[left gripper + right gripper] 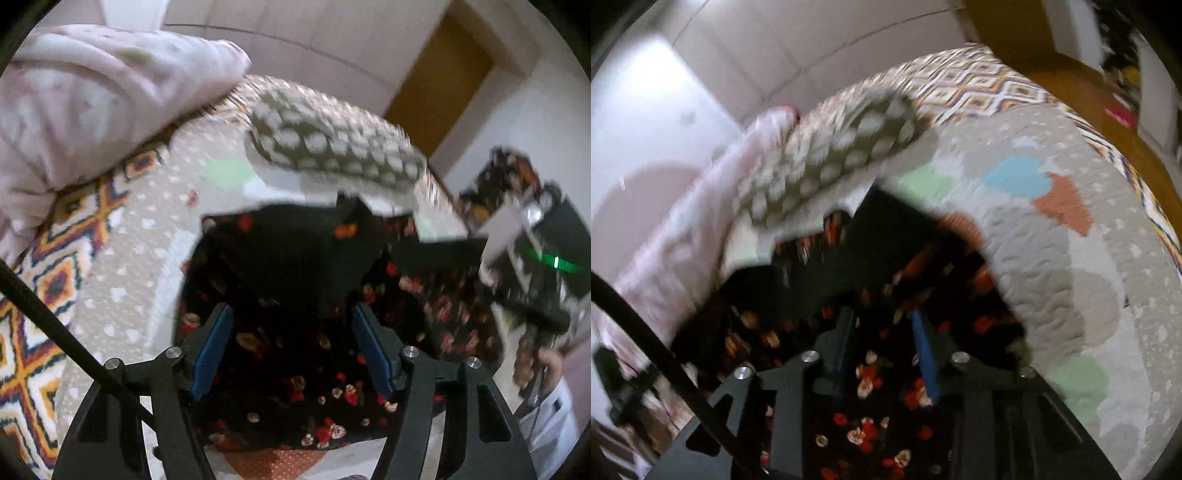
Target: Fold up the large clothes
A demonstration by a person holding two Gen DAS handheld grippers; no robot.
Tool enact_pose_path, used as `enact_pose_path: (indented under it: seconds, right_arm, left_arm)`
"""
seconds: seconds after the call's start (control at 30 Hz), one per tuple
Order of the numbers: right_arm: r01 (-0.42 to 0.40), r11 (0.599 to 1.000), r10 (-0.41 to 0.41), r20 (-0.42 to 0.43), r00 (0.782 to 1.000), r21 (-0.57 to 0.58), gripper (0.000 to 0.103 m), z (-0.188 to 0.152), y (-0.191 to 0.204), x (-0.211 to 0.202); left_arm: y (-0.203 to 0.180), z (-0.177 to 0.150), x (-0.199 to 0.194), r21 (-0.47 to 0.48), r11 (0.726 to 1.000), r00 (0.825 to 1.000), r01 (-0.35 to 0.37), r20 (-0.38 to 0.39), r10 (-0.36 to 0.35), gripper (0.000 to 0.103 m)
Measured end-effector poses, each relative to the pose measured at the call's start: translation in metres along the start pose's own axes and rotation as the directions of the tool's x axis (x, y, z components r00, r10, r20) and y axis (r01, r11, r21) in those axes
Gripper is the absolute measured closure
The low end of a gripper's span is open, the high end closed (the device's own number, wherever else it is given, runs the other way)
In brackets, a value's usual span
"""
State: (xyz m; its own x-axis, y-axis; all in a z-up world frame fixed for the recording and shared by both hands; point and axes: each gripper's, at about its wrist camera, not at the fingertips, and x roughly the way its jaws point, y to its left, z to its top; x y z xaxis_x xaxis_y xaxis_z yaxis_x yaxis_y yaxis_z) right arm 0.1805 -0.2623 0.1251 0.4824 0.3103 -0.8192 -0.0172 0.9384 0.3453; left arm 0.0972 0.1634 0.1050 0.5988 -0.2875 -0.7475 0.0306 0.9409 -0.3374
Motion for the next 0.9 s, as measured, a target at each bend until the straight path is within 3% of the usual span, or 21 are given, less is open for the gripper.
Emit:
enact_pose_path:
  seconds: [0.2,0.3,0.37,0.47,0.57,0.73,0.8,0.9]
  right_arm:
    - [0.113,0.991,-0.113,0.003,0.994,-0.078,0.069,0.01,0.018,0.041]
    - [0.127,0.991,-0.127,-0.003,0.992,-0.046,0.069,0.021,0.01,0.061]
    - [0.12,0.993,-0.12,-0.009,0.993,0.003,0.068,0.028,-0.004,0.074]
    - [0.052,0.993,-0.051,-0.01,0.999,0.108,0.068,0.033,-0.03,0.087]
    - [-0.075,0.978,0.071,0.028,0.997,0.196,0.068,0.034,-0.054,0.093]
    - [-0.267,0.909,0.24,0.12,0.963,0.321,0.069,0.031,-0.085,0.097]
    - [-0.293,0.891,0.263,0.134,0.956,0.347,0.071,0.03,-0.089,0.098]
    - [-0.267,0.905,0.24,0.12,0.963,0.332,0.071,0.031,-0.084,0.096]
  left_arm:
    - [-0.01,0.023,0.055,0.096,0.993,0.995,-0.074,-0.056,0.08,0.037]
    - [0.014,0.047,0.079,-0.002,0.993,0.992,-0.116,-0.045,0.116,0.037]
    - [0.036,0.059,0.093,-0.1,0.991,0.995,-0.09,-0.057,0.084,0.037]
    - [0.063,0.071,0.11,-0.209,0.976,0.997,-0.067,-0.047,0.059,0.037]
    - [0.084,0.074,0.119,-0.305,0.952,1.0,0.01,-0.021,-0.017,0.037]
    - [0.095,0.07,0.121,-0.343,0.936,0.996,0.084,0.015,-0.084,0.037]
    - [0.092,0.071,0.117,-0.325,0.943,0.997,0.072,0.005,-0.074,0.037]
    - [0.087,0.069,0.104,-0.322,0.946,0.999,0.04,-0.006,-0.044,0.037]
